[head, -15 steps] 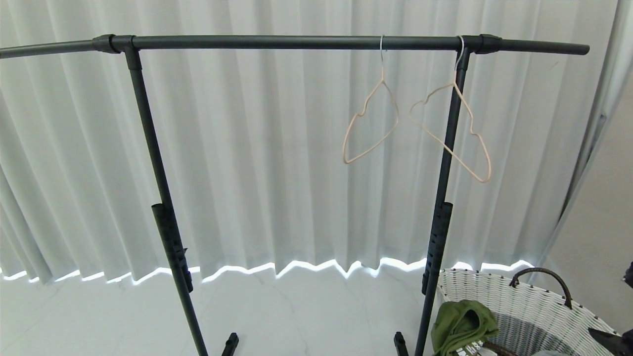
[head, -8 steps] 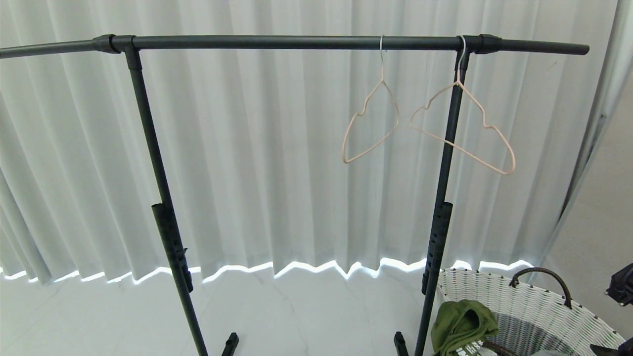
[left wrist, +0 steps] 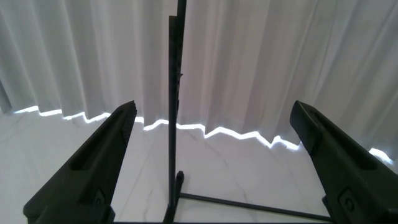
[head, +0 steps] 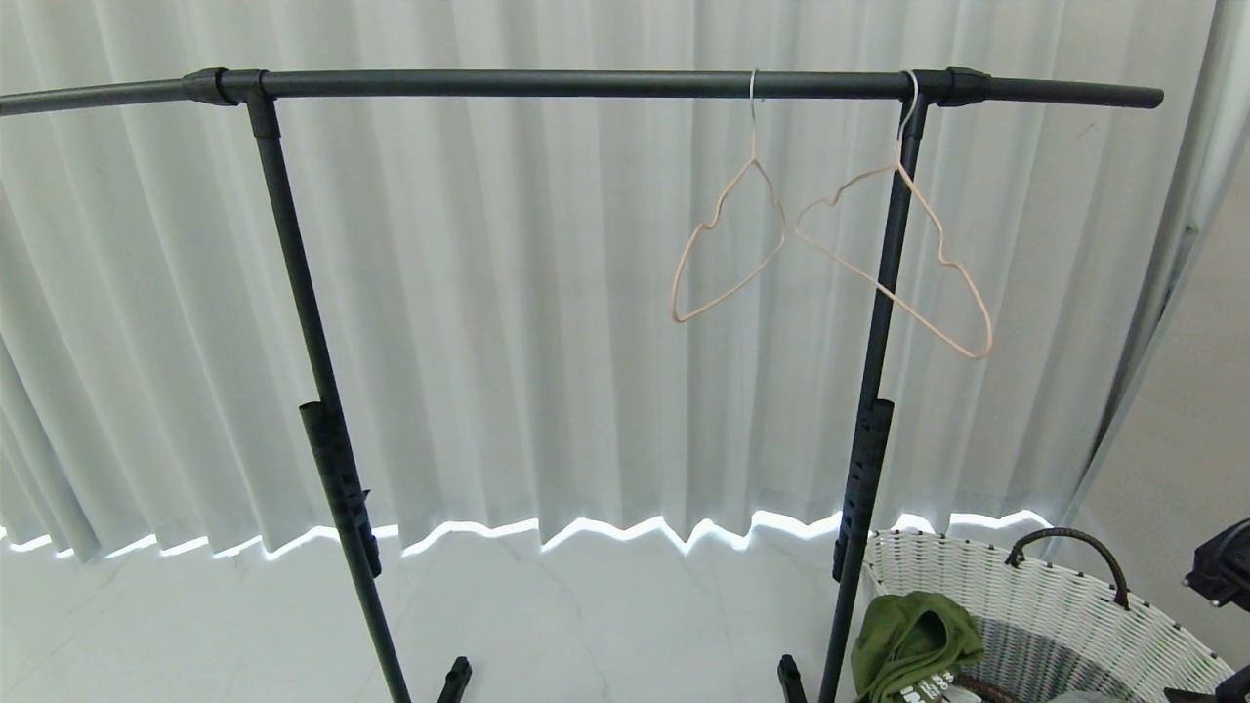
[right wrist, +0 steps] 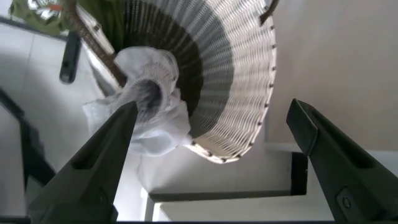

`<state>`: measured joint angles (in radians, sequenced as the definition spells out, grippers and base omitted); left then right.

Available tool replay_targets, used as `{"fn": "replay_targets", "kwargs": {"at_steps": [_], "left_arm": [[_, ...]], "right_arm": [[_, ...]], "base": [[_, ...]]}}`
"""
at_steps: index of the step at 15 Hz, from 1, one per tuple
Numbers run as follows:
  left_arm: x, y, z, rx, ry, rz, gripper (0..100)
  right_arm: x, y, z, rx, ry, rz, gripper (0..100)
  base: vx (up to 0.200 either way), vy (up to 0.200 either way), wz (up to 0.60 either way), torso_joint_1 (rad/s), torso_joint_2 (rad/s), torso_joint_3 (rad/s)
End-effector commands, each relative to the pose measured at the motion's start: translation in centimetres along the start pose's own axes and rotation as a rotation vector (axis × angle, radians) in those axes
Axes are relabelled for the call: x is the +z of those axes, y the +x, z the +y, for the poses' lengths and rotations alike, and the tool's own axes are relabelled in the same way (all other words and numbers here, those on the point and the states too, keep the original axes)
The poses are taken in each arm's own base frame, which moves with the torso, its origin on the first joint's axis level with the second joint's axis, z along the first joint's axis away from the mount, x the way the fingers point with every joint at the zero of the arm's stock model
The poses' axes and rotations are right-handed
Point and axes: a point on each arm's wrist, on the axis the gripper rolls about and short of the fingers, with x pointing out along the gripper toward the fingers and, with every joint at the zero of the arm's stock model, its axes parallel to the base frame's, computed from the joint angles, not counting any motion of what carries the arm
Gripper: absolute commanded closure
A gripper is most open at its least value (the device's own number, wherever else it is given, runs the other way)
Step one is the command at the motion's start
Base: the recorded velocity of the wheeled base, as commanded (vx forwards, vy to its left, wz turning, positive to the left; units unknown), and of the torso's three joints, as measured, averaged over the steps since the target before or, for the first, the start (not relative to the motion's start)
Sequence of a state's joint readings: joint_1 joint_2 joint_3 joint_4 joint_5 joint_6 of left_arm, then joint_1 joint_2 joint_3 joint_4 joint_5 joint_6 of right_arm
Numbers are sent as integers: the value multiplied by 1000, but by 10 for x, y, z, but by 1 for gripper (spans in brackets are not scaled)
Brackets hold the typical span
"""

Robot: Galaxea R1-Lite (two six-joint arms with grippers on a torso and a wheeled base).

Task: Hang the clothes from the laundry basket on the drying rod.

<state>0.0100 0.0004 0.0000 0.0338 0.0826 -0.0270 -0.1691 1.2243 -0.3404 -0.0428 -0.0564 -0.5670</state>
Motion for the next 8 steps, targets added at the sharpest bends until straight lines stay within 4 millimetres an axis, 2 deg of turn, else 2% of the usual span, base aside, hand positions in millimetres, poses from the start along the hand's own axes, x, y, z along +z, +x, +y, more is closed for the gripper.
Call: {"fn": "replay_targets", "kwargs": {"at_steps": [1, 4, 8], "left_arm": [[0, 0, 0, 1, -1, -1, 0], [0, 0, 0, 1, -1, -1, 0], [0, 0, 0, 1, -1, -1, 0]], "right_arm": [[-1, 3, 1, 10, -1, 18, 0], [-5, 11, 4, 38, -30, 61, 0], [-8, 33, 8, 99, -87, 143, 0]], "base": [[0, 0, 0, 0, 0, 0], [0, 0, 0, 0, 0, 0], [0, 0, 0, 0, 0, 0]]}}
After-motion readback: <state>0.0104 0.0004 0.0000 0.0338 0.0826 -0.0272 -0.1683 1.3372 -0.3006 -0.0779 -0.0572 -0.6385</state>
